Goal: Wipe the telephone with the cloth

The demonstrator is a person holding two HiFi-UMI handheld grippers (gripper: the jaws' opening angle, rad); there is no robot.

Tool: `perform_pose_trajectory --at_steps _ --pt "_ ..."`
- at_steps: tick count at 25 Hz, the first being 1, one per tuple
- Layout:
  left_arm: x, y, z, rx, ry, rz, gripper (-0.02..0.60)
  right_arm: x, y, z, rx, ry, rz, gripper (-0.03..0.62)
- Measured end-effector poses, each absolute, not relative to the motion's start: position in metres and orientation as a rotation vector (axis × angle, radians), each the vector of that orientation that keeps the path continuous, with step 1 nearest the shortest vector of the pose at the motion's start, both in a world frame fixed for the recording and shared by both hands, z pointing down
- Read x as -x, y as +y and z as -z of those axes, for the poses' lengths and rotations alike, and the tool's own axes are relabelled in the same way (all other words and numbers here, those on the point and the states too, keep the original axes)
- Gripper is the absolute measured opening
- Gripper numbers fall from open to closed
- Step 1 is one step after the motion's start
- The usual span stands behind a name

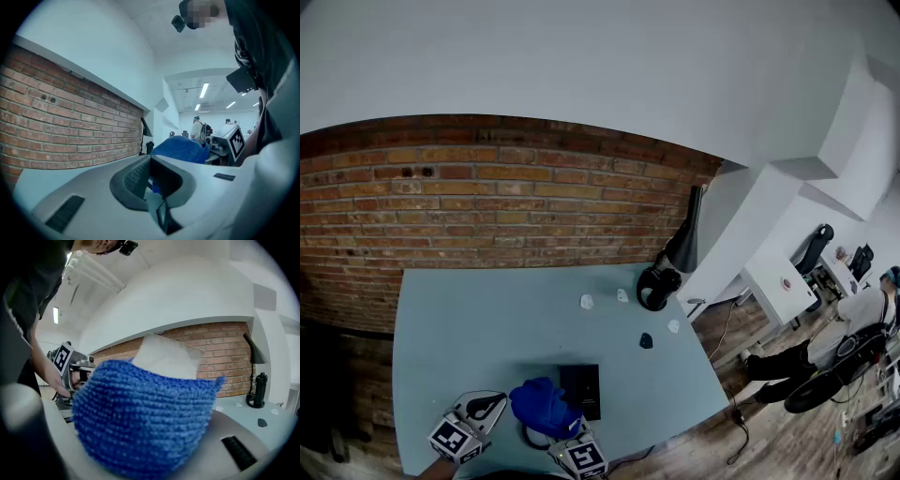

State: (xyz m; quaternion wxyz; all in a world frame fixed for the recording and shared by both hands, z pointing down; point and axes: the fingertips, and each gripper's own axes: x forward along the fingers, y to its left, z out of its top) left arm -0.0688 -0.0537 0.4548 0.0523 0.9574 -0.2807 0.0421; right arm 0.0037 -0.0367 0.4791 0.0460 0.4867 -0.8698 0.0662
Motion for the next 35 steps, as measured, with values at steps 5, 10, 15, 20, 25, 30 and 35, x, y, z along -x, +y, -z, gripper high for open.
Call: perform_pose_trajectory --at_steps 5,10,15,20,25,30,35 --pt "0.070 -0.069 -0.464 -2.908 -0.872 -0.131 0.021 -0.006 -0.047 -0.492 -1.399 -2.721 -0.234 0.124" --pt "0.070 -0.068 -0.472 -2.898 -0.856 -0.151 0.021 -0.002 -0.052 -0.498 -1.382 -2.695 -0.202 0.127" --pt "0.070 -0.064 -0.482 -2.872 -0.851 -0.157 0.021 -0.007 -0.059 -0.502 -1.394 -2.676 -0.211 0.127" --pt "0.076 -0.070 -0.482 -2.853 -0.878 -0.154 0.021 -0.013 -0.069 -0.503 -1.409 -2.668 -0.219 0.129" --pt "0.081 -0.075 -0.483 -2.846 -0.887 -0.158 0.021 -0.020 -0.086 -0.503 -1.405 -2.667 -0.181 0.129" --pt "0.085 -0.072 -0.489 -2.837 -0.881 -0.169 0.021 -0.046 -0.110 -0.515 -1.451 -2.585 -0.145 0.130" --pt "0.091 -0.073 -0.493 -2.813 -0.887 -0.196 0.021 -0.088 -0.142 -0.535 -1.613 -2.458 -0.218 0.130"
